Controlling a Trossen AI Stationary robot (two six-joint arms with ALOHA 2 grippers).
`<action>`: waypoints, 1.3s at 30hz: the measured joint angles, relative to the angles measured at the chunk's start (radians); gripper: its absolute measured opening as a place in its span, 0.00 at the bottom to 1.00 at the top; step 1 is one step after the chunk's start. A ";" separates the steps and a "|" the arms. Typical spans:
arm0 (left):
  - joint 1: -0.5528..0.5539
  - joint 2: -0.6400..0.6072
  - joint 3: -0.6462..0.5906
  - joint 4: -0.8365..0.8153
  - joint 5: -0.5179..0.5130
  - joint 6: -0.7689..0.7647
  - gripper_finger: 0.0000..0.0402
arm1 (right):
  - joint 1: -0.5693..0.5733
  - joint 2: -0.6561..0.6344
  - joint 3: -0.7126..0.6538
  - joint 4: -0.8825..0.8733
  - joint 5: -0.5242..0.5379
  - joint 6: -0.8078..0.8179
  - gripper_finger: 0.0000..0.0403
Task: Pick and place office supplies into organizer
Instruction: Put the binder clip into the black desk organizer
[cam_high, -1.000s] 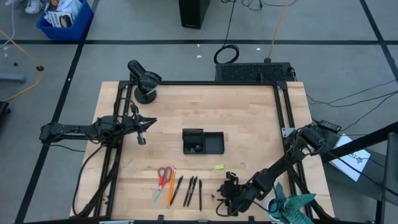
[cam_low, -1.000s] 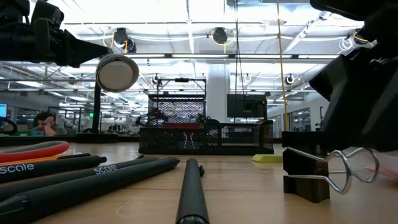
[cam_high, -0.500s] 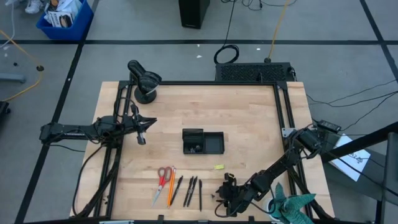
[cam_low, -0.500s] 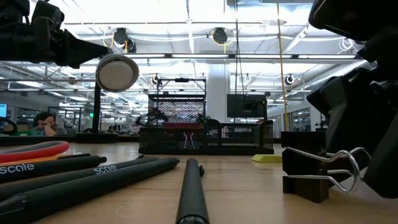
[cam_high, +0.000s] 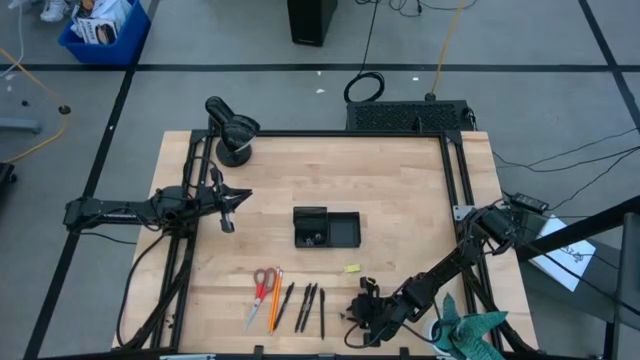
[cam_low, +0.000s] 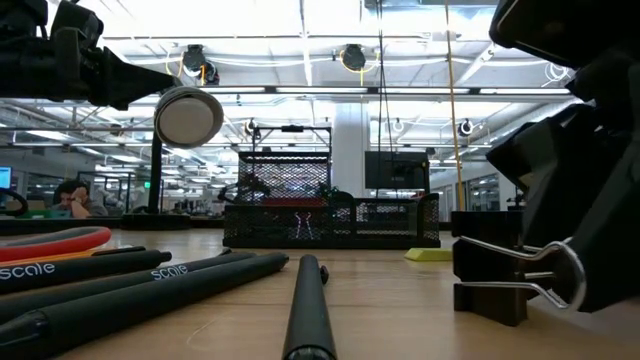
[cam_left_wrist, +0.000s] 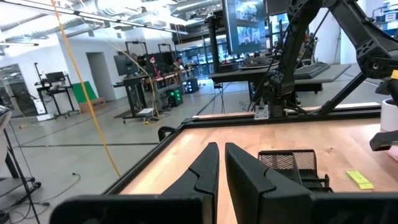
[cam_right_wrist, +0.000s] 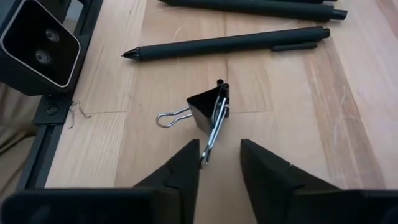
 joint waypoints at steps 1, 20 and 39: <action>0.000 0.000 0.000 0.000 0.000 0.000 0.09 | -0.001 0.000 0.000 0.000 0.000 -0.003 0.21; 0.000 0.000 0.000 -0.001 0.000 0.000 0.09 | -0.065 -0.221 0.000 -0.077 0.023 -0.255 0.01; 0.000 0.000 0.000 -0.001 0.000 0.000 0.09 | -0.470 -0.201 0.000 0.157 0.000 -0.835 0.00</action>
